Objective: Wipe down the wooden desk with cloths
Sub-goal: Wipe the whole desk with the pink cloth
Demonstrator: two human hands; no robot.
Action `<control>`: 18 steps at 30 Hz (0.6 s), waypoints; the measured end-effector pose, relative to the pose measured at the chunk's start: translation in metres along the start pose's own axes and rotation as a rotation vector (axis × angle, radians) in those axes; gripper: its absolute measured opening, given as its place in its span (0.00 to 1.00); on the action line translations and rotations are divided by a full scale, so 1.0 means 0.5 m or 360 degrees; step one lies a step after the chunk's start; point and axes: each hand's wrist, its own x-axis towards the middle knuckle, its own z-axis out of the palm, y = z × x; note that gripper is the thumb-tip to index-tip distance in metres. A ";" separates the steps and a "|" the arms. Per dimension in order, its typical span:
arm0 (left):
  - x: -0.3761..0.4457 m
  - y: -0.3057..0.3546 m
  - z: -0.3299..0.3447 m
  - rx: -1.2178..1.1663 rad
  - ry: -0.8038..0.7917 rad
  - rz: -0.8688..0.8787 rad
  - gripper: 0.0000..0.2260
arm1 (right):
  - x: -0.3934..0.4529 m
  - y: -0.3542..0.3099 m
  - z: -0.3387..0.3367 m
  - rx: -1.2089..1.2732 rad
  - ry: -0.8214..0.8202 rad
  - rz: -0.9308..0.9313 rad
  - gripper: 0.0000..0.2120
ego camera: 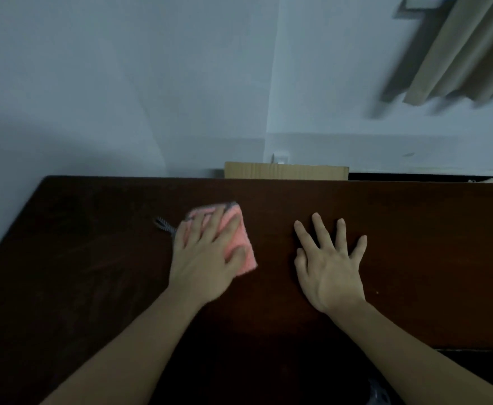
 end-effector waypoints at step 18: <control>-0.238 0.128 0.035 0.0062 -0.0244 0.0217 0.29 | -0.002 0.007 -0.010 0.0057 -0.0045 -0.0080 0.29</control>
